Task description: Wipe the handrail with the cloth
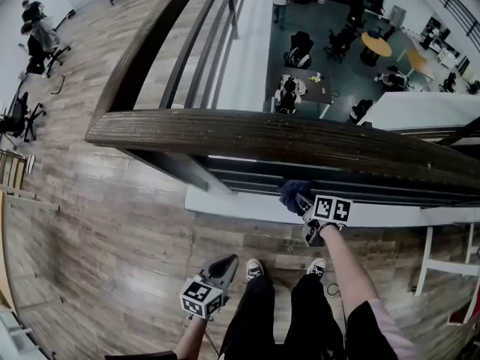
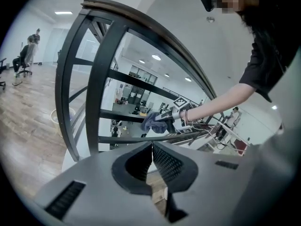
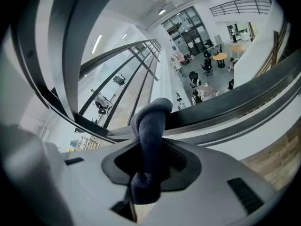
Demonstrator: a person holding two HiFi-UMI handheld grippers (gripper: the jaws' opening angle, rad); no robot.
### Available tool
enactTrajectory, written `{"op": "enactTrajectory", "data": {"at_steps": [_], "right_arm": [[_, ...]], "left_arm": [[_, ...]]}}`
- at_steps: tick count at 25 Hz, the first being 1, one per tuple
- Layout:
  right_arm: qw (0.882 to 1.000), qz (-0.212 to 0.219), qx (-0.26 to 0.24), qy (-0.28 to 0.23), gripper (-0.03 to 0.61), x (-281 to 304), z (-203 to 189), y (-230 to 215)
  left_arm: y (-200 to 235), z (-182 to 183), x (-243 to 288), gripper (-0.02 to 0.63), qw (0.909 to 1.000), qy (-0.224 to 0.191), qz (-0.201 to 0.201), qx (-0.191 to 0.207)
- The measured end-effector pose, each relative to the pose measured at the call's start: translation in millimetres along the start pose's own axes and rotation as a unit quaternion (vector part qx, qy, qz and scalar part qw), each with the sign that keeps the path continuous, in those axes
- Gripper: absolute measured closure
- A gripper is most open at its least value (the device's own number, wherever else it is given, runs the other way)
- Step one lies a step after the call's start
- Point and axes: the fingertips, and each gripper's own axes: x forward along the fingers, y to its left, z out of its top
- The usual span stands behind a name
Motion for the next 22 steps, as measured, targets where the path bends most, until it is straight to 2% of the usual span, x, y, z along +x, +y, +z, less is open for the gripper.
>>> {"op": "enactTrajectory", "data": {"at_steps": [12, 22], "right_arm": [[0.998, -0.029, 0.040, -0.038, 0.474, -107, 43, -159], [0.996, -0.045, 0.056, -0.057, 0.474, -202, 77, -280]], "left_arm": [[-112, -18, 96, 0.609, 0.9975, 0.051, -0.046, 0.015], [-220, 6, 198, 0.609, 0.9927, 0.062, -0.095, 0.042]]}}
